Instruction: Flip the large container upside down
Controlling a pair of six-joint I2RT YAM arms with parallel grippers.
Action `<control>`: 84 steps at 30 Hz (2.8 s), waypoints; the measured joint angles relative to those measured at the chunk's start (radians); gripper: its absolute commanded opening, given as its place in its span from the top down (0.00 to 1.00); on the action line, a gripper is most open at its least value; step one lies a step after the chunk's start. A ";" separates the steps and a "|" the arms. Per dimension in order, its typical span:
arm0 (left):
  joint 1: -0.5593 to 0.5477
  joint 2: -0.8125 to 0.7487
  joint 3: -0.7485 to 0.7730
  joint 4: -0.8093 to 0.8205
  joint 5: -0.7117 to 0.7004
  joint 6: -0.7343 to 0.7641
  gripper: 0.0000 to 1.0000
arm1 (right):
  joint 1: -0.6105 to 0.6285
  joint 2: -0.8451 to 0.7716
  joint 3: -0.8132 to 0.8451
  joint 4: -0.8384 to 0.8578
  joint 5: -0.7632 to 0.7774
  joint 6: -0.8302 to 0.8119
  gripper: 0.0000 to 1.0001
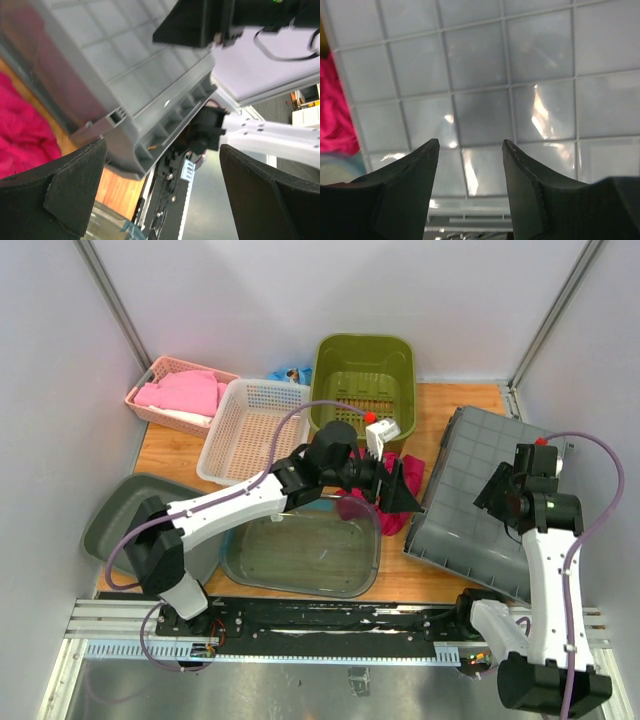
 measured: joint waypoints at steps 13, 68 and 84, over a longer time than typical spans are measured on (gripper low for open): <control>-0.063 0.171 -0.108 0.082 0.052 -0.045 0.01 | -0.004 0.118 -0.084 0.251 0.309 -0.051 0.58; 0.358 -0.035 0.132 -0.307 -0.257 0.066 0.01 | -0.085 -0.148 -0.248 0.191 -0.268 0.007 0.50; 0.361 -0.080 0.051 -0.341 -0.268 0.067 0.01 | -0.146 0.212 -0.253 0.452 0.113 -0.056 0.49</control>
